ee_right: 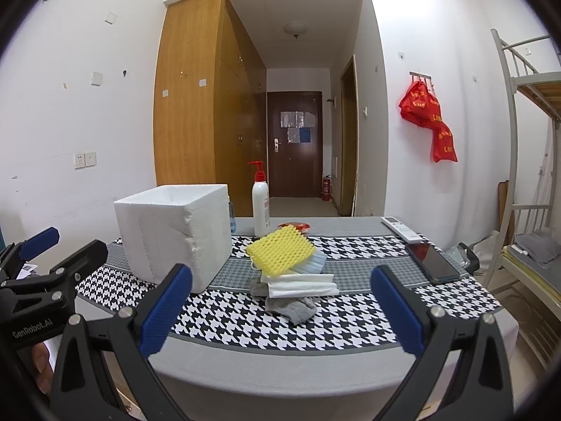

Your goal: Organize soft objects

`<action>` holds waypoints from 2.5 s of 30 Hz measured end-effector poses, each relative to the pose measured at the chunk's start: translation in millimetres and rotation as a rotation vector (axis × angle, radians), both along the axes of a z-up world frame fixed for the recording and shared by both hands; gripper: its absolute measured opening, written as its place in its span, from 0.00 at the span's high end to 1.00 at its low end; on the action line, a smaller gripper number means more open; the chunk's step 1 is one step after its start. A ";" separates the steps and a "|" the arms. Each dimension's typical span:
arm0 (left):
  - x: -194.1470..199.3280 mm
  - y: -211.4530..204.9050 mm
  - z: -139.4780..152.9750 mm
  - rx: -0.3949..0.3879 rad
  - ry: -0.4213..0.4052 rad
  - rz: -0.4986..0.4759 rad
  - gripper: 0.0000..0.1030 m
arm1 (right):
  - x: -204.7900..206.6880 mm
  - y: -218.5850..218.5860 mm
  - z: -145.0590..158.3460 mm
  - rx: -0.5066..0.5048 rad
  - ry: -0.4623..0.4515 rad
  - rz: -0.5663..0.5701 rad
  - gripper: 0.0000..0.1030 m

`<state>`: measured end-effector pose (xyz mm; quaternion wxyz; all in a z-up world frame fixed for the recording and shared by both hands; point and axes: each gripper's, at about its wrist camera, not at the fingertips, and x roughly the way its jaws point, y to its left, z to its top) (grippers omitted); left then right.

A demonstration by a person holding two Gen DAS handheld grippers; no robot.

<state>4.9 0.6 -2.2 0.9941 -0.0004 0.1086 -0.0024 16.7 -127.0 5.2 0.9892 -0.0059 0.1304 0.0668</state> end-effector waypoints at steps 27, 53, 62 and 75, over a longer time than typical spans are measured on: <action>0.3 0.7 -0.7 -0.004 0.002 -0.005 0.01 | 1.5 -1.4 -1.7 0.013 0.004 0.001 0.00; 52.4 -15.4 9.3 -0.019 0.040 -0.039 0.01 | 39.7 -23.1 8.7 0.016 0.044 -0.042 0.00; 73.2 -30.6 11.1 -0.014 0.051 -0.093 0.01 | 56.4 -37.5 11.1 0.009 0.066 -0.081 0.00; 105.7 -46.9 3.9 0.011 0.105 -0.133 0.01 | 81.5 -48.8 3.0 0.005 0.104 -0.106 0.00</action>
